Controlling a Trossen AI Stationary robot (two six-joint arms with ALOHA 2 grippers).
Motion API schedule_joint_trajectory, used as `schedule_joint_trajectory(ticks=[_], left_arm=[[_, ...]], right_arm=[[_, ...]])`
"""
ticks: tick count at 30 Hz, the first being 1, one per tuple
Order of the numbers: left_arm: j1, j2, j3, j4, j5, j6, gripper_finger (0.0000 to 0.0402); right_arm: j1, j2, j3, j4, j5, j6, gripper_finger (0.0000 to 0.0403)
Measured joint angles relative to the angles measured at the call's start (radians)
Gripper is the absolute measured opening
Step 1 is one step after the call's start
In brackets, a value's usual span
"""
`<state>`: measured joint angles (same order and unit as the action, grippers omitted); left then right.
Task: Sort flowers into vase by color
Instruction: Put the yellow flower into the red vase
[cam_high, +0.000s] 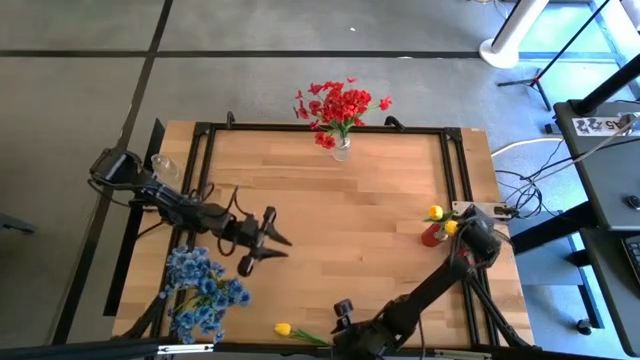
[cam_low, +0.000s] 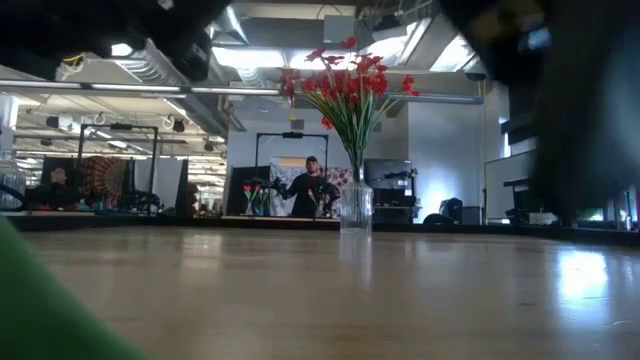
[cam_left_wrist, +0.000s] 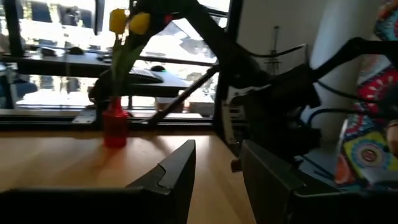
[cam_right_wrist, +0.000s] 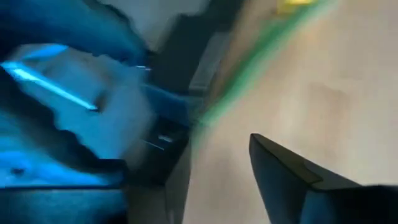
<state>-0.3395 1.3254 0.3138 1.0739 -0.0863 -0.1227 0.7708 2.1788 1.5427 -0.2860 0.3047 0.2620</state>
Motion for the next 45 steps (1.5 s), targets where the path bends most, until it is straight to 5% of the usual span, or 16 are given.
schedule_joint_trajectory(ticks=[7,25,31,45], left_arm=[[-0.071,0.0,0.0,0.0,0.0,0.002,0.0125],[-0.121,0.004,0.0,-0.008,-0.005,-0.026,0.0125],[-0.121,0.004,0.0,-0.009,-0.005,-0.027,0.0125],[-0.119,0.004,0.0,-0.009,-0.005,-0.024,0.0125]], right_arm=[[-0.02,0.073,-0.001,0.12,-0.039,-0.066,0.0199],[-0.09,0.07,0.001,0.147,-0.142,-0.235,0.0194],[-0.082,0.04,0.002,0.082,-0.079,-0.177,0.0193],[-0.114,0.037,0.001,0.173,-0.124,-0.293,0.0193]])
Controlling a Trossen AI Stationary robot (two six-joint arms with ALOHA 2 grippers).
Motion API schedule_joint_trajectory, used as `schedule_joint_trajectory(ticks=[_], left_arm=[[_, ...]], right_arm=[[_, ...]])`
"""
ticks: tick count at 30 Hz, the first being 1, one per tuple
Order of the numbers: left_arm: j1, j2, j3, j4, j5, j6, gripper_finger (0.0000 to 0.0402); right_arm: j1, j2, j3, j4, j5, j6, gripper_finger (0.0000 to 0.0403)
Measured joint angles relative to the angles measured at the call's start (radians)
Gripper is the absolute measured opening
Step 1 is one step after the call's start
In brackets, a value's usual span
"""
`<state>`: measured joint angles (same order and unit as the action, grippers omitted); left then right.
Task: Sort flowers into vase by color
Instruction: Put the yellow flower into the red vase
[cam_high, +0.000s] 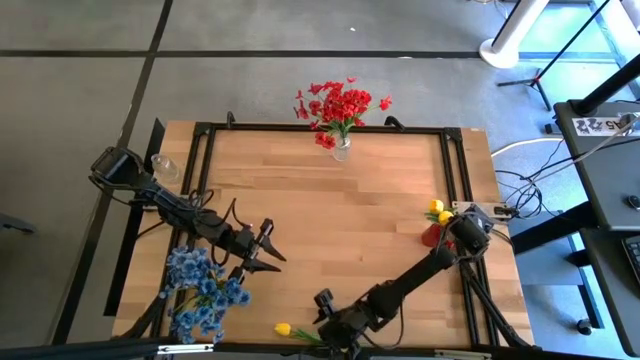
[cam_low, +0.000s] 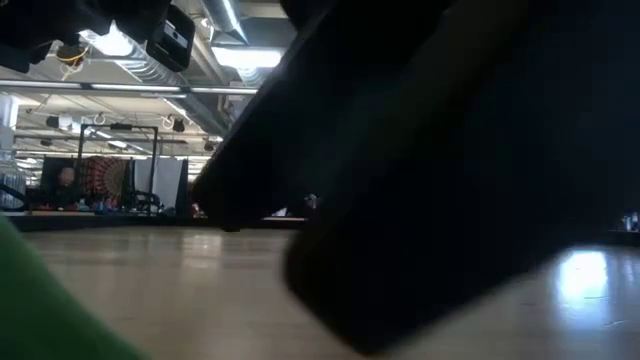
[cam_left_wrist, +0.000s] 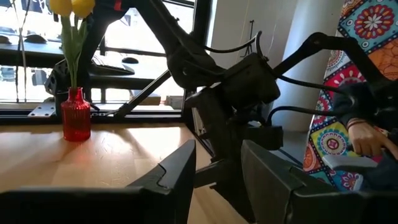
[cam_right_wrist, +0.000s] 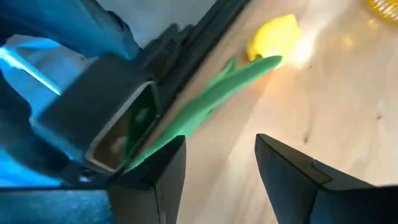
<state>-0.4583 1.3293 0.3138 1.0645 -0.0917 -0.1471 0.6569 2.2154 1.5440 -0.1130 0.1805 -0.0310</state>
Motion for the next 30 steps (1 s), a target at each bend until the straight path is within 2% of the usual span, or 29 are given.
schedule_joint_trajectory(ticks=[3,8,14,16,18,24,30], left_arm=[[0.0,0.0,0.0,0.0,0.0,0.0,0.0125],[0.0,0.0,0.0,0.0,0.0,-0.001,0.0125],[0.0,0.0,0.0,-0.001,-0.02,-0.001,0.0125],[0.001,0.0,0.0,-0.001,-0.033,0.0,0.0125],[0.001,0.0,0.0,-0.001,-0.046,0.0,0.0125],[0.001,0.0,0.0,0.0,-0.054,-0.001,0.0125],[0.001,0.0,0.0,0.005,-0.054,-0.004,0.0125]], right_arm=[[-0.026,0.0,0.0,0.012,-0.006,-0.029,0.0193],[-0.081,0.0,0.0,0.058,-0.117,0.047,0.0198],[-0.106,0.0,0.0,0.137,-0.179,0.325,0.0256],[-0.103,-0.001,0.0,0.167,-0.236,0.339,0.0273],[-0.091,0.004,0.0,0.178,-0.243,0.335,0.0282],[-0.088,0.041,0.0,0.18,-0.167,0.364,0.0275],[-0.089,0.09,0.0,0.246,-0.198,0.365,0.0257]])
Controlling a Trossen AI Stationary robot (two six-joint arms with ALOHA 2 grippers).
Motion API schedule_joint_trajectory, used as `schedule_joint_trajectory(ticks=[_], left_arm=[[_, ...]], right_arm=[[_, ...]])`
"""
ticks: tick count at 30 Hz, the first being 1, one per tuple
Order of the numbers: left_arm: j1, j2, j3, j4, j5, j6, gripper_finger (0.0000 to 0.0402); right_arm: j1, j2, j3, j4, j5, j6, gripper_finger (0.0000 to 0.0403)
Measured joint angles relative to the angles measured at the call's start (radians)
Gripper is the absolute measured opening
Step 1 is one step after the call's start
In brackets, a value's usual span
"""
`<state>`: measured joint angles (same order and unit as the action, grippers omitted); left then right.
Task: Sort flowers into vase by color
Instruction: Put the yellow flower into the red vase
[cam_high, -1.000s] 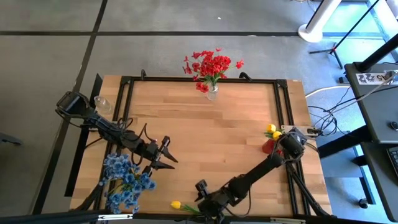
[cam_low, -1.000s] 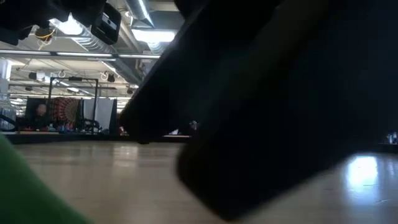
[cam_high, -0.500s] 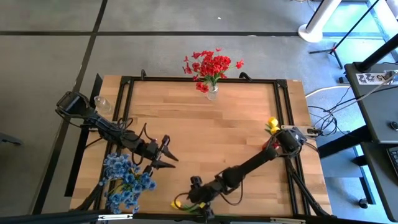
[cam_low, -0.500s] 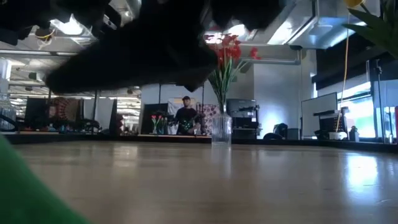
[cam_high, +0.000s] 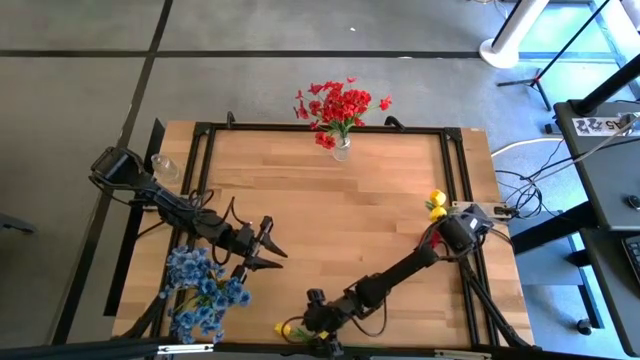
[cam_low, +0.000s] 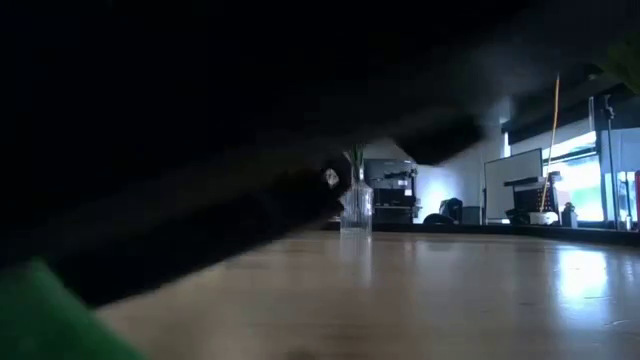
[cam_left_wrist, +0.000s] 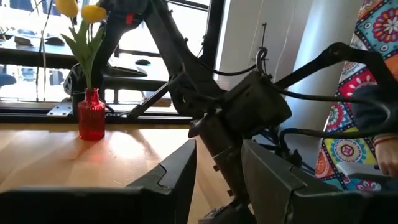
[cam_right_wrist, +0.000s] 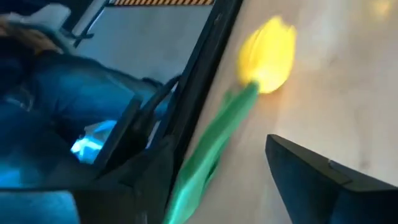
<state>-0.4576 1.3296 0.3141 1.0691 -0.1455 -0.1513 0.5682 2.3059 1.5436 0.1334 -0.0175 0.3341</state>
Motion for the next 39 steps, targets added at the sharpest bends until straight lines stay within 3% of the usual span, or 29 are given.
schedule_joint_trajectory(ticks=[7,16,21,27,29,33,36,39], left_arm=[[0.0,0.0,0.0,0.001,0.0,0.0,0.0125],[0.0,0.0,0.0,0.001,-0.002,0.0,0.0125],[0.0,0.0,0.0,0.003,-0.003,0.0,0.0125],[-0.011,-0.001,0.0,0.001,-0.004,0.0,0.0125],[-0.014,-0.001,0.0,0.002,-0.003,0.0,0.0125],[-0.017,-0.001,0.0,0.002,-0.003,0.004,0.0125],[-0.015,-0.001,0.0,0.006,-0.003,0.004,0.0125],[-0.014,-0.001,0.0,0.005,-0.003,0.005,0.0125]], right_arm=[[0.0,0.005,0.0,-0.006,0.001,0.002,0.0197],[-0.007,0.002,0.029,-0.044,-0.036,0.043,0.0013],[-0.014,-0.049,0.153,-0.291,0.033,-0.007,0.0006],[-0.014,-0.157,0.295,-0.668,0.289,-0.035,0.0003],[-0.013,-0.195,0.294,-0.832,0.375,0.036,0.0004],[-0.019,-0.224,0.293,-1.11,0.428,0.248,0.0003],[-0.019,-0.224,0.248,-1.195,0.42,0.376,0.0006],[-0.021,-0.222,0.156,-1.165,0.393,0.466,0.0016]])
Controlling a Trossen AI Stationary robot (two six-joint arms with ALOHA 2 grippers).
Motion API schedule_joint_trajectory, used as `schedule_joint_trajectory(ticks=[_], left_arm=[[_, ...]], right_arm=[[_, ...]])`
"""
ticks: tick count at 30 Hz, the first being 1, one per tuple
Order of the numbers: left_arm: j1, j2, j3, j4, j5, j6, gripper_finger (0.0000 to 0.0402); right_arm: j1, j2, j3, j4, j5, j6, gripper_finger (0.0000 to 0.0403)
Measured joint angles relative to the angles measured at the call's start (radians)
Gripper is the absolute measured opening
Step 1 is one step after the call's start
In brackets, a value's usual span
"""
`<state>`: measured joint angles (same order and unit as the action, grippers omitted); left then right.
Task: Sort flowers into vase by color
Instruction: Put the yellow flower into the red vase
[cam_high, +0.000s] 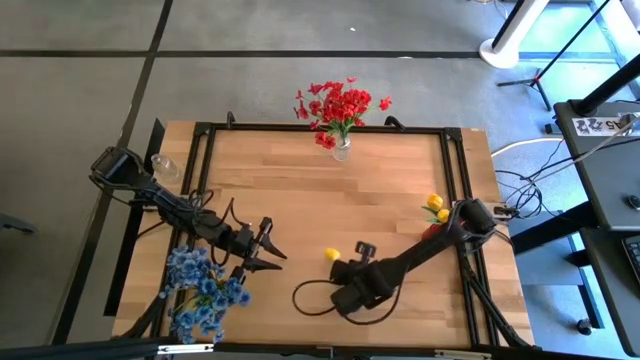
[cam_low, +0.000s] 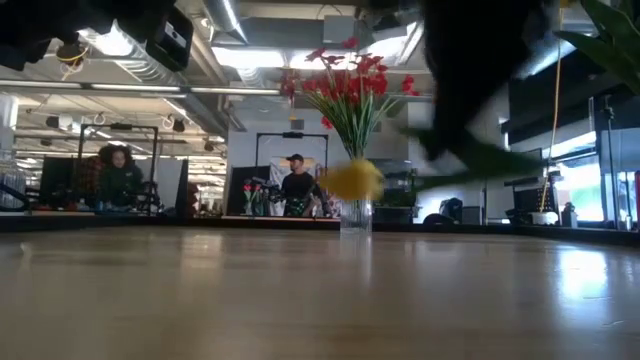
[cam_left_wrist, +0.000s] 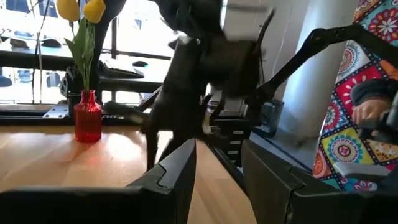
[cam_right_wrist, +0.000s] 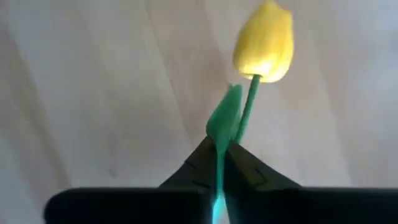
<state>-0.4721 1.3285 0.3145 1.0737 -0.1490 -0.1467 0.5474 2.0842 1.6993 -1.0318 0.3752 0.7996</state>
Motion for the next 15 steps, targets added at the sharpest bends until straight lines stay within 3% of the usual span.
schedule_joint_trajectory(ticks=[10,15], left_arm=[[0.0,0.0,0.0,-0.004,0.0,0.0,0.0125],[0.0,0.0,0.0,-0.005,0.0,-0.001,0.0125]], right_arm=[[-0.096,0.001,-0.225,0.181,-0.213,0.127,0.0151],[-0.154,-0.009,-0.29,0.265,-0.312,0.136,0.0155]])
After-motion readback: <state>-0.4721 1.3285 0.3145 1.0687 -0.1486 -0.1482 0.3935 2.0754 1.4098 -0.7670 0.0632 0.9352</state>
